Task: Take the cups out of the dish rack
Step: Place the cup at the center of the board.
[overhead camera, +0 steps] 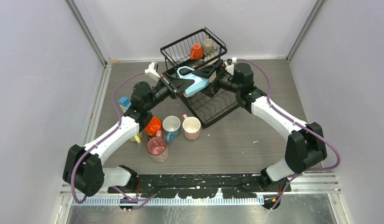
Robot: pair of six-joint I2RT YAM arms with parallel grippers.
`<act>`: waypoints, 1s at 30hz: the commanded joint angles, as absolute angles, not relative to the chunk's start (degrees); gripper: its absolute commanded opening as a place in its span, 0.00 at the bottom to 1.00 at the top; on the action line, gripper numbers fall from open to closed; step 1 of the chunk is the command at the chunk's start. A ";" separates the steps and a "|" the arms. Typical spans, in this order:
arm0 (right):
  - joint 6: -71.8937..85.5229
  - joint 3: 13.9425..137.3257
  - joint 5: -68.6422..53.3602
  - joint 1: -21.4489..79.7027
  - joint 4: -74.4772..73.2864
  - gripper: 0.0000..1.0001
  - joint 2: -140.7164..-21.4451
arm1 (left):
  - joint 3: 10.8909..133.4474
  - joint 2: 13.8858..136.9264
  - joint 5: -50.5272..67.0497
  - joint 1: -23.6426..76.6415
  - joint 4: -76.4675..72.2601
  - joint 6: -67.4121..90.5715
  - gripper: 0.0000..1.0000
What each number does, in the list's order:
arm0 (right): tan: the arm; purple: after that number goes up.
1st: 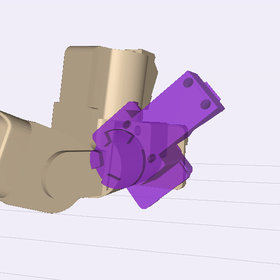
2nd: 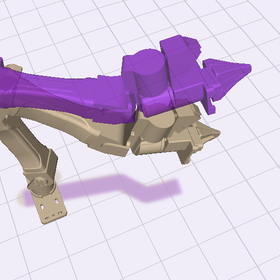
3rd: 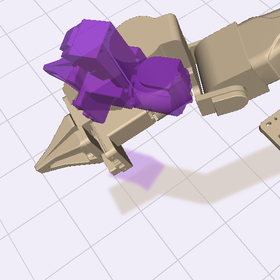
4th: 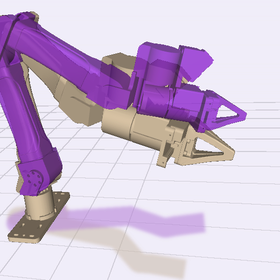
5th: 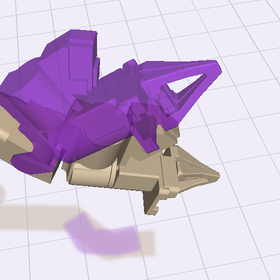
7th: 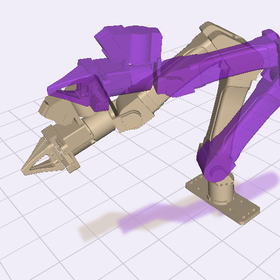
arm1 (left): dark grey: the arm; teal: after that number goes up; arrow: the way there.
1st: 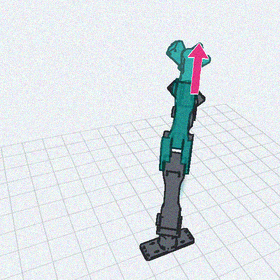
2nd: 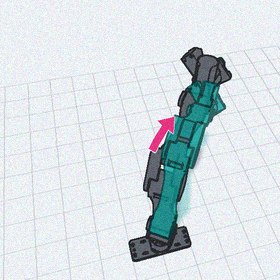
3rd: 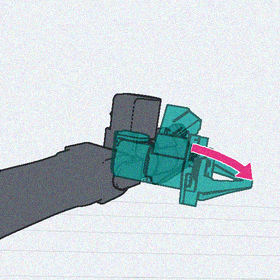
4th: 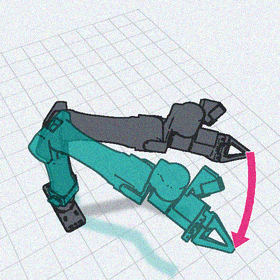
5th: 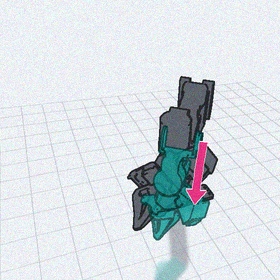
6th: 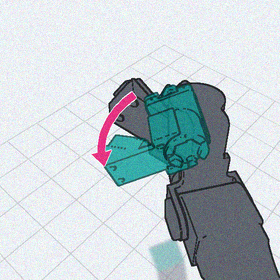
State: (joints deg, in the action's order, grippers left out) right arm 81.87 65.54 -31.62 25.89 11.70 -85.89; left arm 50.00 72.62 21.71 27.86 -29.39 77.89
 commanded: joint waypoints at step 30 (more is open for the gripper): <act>58.69 64.83 -20.29 23.94 -10.94 1.00 -72.43 | 75.28 65.14 20.00 27.77 24.38 51.08 0.00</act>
